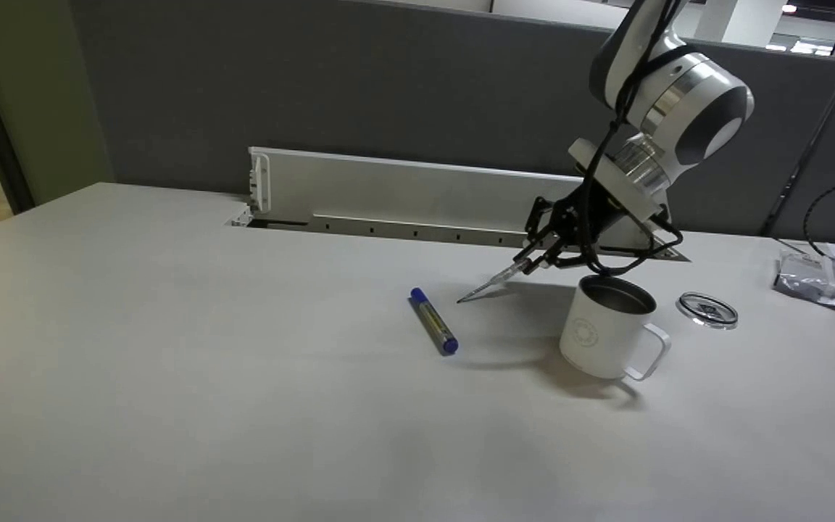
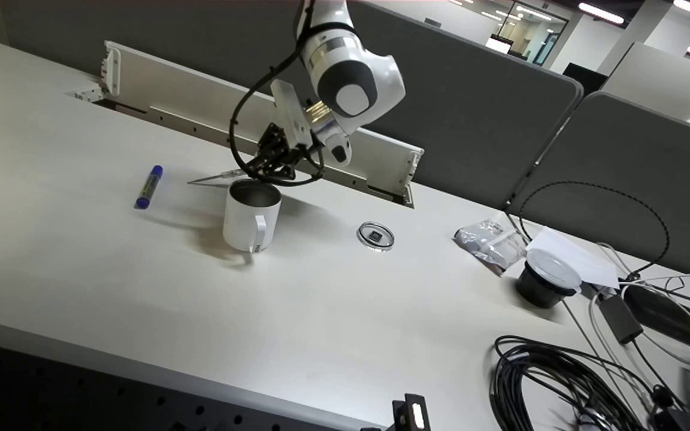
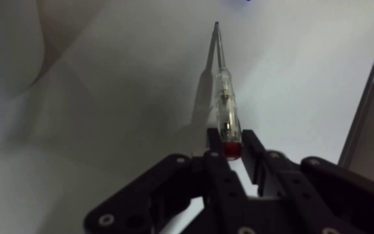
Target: Pick up the screwdriver from the white cup and put it on the table.
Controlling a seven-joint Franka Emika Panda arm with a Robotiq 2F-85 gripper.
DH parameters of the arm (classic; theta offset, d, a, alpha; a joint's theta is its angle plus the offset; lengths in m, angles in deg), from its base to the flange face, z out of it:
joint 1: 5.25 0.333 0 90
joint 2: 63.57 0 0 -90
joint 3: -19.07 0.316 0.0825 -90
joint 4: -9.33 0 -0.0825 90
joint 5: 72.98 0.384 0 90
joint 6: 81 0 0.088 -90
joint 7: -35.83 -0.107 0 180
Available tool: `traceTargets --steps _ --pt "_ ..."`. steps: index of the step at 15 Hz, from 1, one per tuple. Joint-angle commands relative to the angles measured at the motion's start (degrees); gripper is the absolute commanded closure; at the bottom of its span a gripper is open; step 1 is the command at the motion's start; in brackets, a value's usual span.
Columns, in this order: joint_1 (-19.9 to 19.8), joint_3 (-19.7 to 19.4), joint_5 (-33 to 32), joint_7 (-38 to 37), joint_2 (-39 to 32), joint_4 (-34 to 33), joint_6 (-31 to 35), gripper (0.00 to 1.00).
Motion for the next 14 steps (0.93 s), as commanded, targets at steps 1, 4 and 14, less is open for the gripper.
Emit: traceTargets --steps 1,4,14 --pt "4.6 -1.8 -5.8 -1.8 -1.7 -1.3 2.8 0.92" --pt "8.6 -2.7 -13.9 -2.5 -0.8 0.5 7.8 0.92" --pt "9.4 -0.4 -30.6 -2.3 10.8 2.7 3.3 0.08"
